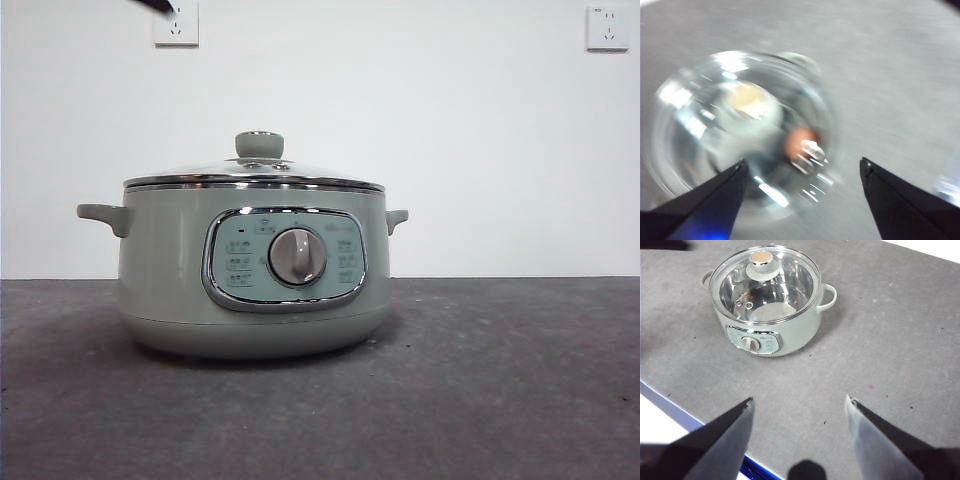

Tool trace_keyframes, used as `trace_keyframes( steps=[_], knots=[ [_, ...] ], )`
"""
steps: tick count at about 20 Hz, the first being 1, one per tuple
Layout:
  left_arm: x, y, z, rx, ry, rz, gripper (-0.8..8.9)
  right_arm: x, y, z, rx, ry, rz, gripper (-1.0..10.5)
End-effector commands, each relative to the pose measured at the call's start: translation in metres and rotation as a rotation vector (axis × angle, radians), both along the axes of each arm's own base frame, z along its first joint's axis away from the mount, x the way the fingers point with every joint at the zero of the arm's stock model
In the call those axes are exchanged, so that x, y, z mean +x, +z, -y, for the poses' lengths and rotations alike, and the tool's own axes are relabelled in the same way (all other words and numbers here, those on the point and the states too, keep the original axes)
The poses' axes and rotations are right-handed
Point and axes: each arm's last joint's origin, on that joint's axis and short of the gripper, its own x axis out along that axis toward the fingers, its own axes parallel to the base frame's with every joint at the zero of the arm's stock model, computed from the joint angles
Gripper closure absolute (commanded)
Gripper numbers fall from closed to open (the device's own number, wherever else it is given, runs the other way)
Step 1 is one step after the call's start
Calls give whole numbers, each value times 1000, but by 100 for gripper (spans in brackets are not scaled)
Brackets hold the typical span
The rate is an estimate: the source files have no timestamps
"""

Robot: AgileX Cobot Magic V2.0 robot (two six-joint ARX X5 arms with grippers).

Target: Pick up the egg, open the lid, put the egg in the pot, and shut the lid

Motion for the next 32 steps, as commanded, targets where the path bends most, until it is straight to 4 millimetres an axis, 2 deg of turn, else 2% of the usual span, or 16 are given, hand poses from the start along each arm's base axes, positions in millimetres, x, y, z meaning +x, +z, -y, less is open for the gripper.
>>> trace_keyframes(
  steps=[1, 3, 6, 7, 10, 12, 23, 32],
  knots=[
    [-29, 13, -12, -71, -40, -27, 436, -1, -4, 0, -12, 0, -28, 636],
    [-53, 22, -23, -115, -83, -27, 437, -1, -4, 0, -5, 12, -33, 636],
    [-79, 29, -34, -158, -106, -32, 445, -1, -4, -1, 14, 45, -47, 637],
    [-85, 30, -37, -159, -109, -34, 506, -2, -4, -2, 23, 57, -53, 653],
    [-93, 28, -41, -148, -107, -59, 755, -2, -3, -3, 48, 100, -71, 869],
    [-94, 26, -42, -135, -105, -86, 823, -3, -3, -3, 63, 127, -81, 961],
    [-90, 25, -40, -123, -101, -90, 817, -2, -3, -3, 61, 93, -81, 944],
    [-72, 20, -31, -104, -98, -102, 817, -2, -3, -3, 61, 94, -81, 944]
  ],
)
